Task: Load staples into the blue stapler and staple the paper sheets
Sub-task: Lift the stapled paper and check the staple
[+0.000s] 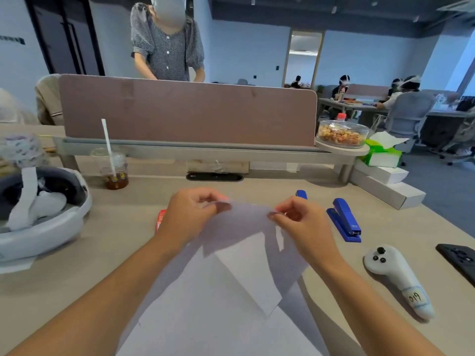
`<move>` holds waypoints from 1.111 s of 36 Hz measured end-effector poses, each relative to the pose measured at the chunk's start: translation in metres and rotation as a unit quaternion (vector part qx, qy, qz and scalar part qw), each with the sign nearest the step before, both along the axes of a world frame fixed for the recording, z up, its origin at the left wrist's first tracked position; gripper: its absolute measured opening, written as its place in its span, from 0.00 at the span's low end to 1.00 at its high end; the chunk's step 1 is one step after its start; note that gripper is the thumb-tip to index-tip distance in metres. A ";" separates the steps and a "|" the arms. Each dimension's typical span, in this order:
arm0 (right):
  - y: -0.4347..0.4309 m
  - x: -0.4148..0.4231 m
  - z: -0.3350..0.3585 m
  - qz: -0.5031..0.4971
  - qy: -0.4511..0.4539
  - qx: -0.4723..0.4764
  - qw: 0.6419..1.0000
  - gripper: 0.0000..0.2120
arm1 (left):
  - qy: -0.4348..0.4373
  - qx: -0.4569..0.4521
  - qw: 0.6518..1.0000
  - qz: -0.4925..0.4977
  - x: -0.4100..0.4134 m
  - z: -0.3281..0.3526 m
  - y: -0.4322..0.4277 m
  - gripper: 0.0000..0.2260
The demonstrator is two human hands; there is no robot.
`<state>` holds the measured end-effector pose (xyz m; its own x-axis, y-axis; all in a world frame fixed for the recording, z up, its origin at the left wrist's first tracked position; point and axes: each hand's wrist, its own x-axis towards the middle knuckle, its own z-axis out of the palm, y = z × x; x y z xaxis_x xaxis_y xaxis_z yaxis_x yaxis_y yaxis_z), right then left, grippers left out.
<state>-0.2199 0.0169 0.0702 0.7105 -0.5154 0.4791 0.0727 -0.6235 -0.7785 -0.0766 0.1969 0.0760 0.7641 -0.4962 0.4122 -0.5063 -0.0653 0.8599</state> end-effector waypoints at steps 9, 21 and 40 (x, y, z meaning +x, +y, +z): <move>0.010 -0.003 -0.033 0.024 -0.105 -0.089 0.990 0.10 | -0.060 -0.084 0.995 0.003 -0.015 -0.025 0.030 0.11; 0.014 -0.001 -0.047 0.036 -0.130 -0.021 0.991 0.18 | -0.062 -0.118 0.991 0.025 -0.017 -0.034 0.030 0.12; 0.011 0.003 -0.033 0.032 0.128 0.279 0.951 0.24 | 0.289 -0.192 0.924 0.160 0.025 -0.034 0.027 0.10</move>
